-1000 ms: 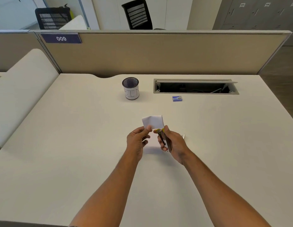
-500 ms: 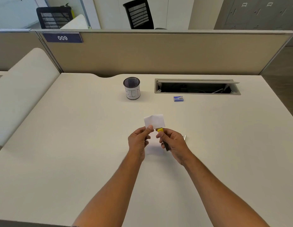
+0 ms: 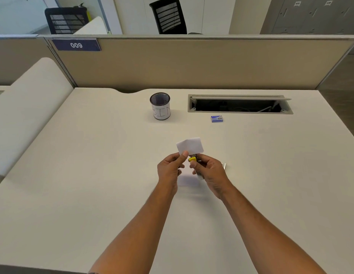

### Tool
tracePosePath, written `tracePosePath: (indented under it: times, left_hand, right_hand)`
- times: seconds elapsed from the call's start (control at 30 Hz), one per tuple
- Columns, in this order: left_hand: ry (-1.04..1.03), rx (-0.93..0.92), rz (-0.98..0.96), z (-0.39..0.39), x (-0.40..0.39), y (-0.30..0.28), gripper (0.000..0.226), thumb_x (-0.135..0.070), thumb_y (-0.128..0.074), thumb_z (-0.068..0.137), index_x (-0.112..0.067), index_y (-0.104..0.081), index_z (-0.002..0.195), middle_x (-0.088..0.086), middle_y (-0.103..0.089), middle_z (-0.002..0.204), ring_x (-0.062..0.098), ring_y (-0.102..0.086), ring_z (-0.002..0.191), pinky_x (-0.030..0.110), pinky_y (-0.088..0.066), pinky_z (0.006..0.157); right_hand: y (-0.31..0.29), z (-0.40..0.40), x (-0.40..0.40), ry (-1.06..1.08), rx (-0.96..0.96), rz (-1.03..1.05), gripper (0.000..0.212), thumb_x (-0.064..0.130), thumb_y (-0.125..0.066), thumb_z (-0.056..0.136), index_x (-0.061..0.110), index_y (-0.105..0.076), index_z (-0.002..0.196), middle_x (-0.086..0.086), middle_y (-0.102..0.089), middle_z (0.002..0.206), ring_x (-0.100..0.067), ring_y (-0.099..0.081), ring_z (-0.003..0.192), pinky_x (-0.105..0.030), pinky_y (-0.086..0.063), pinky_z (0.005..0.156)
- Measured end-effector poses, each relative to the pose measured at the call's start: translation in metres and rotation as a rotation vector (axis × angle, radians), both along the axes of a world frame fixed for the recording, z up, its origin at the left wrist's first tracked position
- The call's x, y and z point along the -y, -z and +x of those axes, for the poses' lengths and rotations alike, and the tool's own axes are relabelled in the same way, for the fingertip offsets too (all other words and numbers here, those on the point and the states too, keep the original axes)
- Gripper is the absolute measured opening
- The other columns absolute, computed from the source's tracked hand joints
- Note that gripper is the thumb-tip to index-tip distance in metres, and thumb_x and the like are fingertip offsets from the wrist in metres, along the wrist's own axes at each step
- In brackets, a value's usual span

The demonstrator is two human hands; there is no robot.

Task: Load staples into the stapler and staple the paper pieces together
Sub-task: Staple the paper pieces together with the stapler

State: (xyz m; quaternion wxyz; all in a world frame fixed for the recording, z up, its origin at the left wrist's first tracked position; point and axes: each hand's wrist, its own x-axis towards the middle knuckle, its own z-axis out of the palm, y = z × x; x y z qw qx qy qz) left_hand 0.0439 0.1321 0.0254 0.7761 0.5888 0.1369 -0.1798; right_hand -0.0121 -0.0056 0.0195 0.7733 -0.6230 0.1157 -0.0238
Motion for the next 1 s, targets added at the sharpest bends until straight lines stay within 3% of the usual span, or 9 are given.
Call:
tracePosePath:
  times: [0.17, 0.43, 0.6, 0.8, 1.0]
  left_hand:
    - [0.037, 0.017, 0.044, 0.0007, -0.0006, 0.0015, 0.011, -0.027, -0.088, 0.075, -0.019, -0.081, 0.077, -0.003, -0.069, 0.069, 0.013, -0.058, 0.064, 0.036, -0.047, 0.072]
    - [0.099, 0.090, 0.076, 0.0046, -0.0029, 0.0015, 0.016, -0.028, -0.089, 0.073, -0.016, -0.082, 0.080, 0.000, -0.072, 0.072, 0.013, -0.062, 0.064, 0.030, -0.050, 0.067]
    - [0.131, 0.095, 0.079, 0.0058, -0.0039, 0.0032, 0.012, -0.028, -0.089, 0.073, -0.018, -0.083, 0.077, 0.004, -0.072, 0.072, 0.015, -0.063, 0.067, 0.034, -0.049, 0.069]
    - [0.172, 0.031, 0.062, 0.0046, -0.0009, 0.0028, 0.027, -0.036, -0.092, 0.058, -0.015, -0.080, 0.070, 0.003, -0.070, 0.070, 0.013, -0.061, 0.064, 0.029, -0.044, 0.064]
    - [0.160, 0.021, 0.061, 0.0047, 0.0015, 0.0045, 0.013, -0.025, -0.089, 0.073, -0.016, -0.080, 0.069, 0.004, -0.071, 0.071, 0.012, -0.065, 0.066, 0.030, -0.047, 0.068]
  right_hand:
    - [-0.0030, 0.0005, -0.0004, 0.028, -0.022, 0.013, 0.039, 0.055, -0.083, 0.071, 0.030, -0.080, 0.101, 0.001, -0.076, 0.086, -0.010, -0.068, 0.070, -0.021, -0.052, 0.060]
    - [-0.0014, 0.0017, -0.0002, 0.088, 0.003, 0.057, 0.047, 0.058, -0.086, 0.068, 0.025, -0.081, 0.102, -0.001, -0.077, 0.091, -0.015, -0.069, 0.078, -0.026, -0.058, 0.075]
    - [-0.0024, 0.0032, 0.0016, 0.148, -0.034, 0.070, 0.033, 0.046, -0.083, 0.074, 0.015, -0.081, 0.086, -0.005, -0.073, 0.080, -0.016, -0.066, 0.070, -0.025, -0.056, 0.070]
    - [-0.0062, 0.0037, -0.0014, 0.141, -0.101, 0.098, 0.047, 0.056, -0.086, 0.063, 0.014, -0.081, 0.083, -0.005, -0.073, 0.079, -0.014, -0.065, 0.068, -0.026, -0.054, 0.067]
    - [-0.0068, 0.0062, -0.0028, 0.191, -0.116, 0.116, 0.046, 0.054, -0.084, 0.065, 0.012, -0.080, 0.083, -0.007, -0.073, 0.077, -0.014, -0.066, 0.068, -0.027, -0.056, 0.070]
